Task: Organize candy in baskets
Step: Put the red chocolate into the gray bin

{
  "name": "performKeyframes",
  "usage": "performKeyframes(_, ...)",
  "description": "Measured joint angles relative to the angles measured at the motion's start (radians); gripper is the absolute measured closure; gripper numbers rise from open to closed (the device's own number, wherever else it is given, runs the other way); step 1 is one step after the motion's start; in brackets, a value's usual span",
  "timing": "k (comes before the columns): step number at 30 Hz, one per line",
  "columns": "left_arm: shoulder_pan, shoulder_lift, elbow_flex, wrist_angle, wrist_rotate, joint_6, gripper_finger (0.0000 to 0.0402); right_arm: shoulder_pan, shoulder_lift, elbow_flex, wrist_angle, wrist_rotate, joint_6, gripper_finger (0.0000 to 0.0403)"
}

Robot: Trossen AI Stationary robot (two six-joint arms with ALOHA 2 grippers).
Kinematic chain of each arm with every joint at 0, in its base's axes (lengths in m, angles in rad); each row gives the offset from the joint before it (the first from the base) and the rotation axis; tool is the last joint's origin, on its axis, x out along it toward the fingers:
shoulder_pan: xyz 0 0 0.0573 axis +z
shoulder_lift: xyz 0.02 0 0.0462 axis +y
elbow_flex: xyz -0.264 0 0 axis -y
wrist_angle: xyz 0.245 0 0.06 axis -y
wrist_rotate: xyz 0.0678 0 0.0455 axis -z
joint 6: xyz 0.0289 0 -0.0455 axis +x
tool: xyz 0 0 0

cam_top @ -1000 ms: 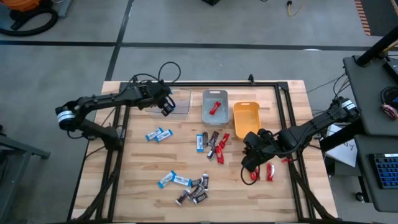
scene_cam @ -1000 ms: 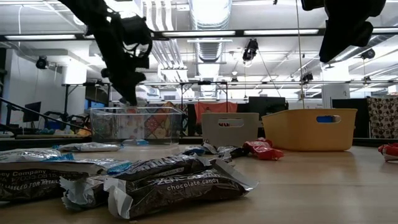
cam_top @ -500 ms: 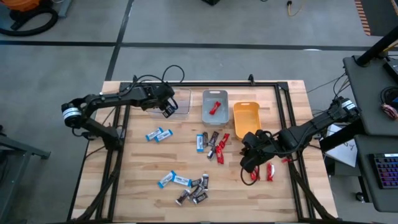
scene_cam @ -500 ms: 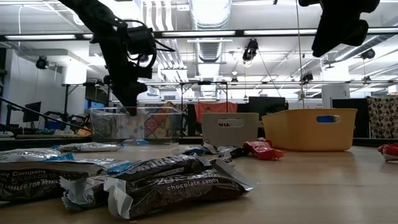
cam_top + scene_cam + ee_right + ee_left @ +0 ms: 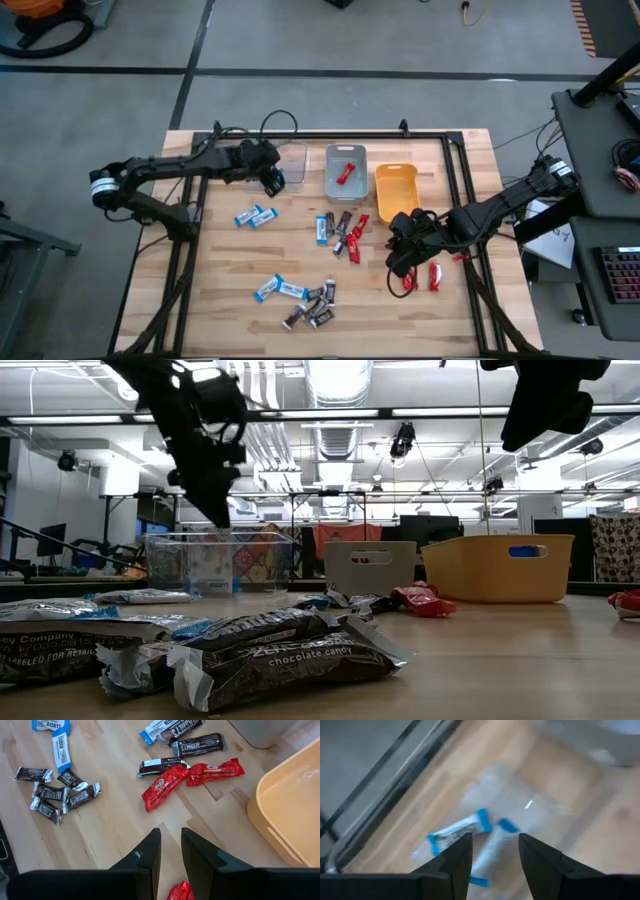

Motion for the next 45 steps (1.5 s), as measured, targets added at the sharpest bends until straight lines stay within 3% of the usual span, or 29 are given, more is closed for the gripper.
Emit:
performKeyframes(12, -0.454, -0.07, 0.0, 0.008, 0.008, -0.212, 0.0258, -0.001, 0.043, 0.0, 0.016, 0.049, 0.06, 0.0335)
performKeyframes(21, -0.701, -0.037, 0.0, 0.041, -0.17, -0.326, 0.0257, -0.014, 0.269, 0.105, 0.004, 0.042, 0.066, 0.0335)
performKeyframes(30, -0.789, -0.036, 0.0, 0.031, -0.257, -0.374, 0.0257, -0.035, 0.444, 0.251, -0.008, -0.007, 0.076, 0.0328)
performKeyframes(40, -0.796, -0.036, -0.011, 0.025, -0.329, -0.377, 0.0257, -0.055, 0.588, 0.334, -0.008, -0.032, 0.163, 0.0221)
performKeyframes(45, -0.796, -0.036, -0.012, 0.02, -0.329, -0.377, 0.0257, -0.09, 0.656, 0.335, -0.01, -0.029, 0.199, 0.0191)
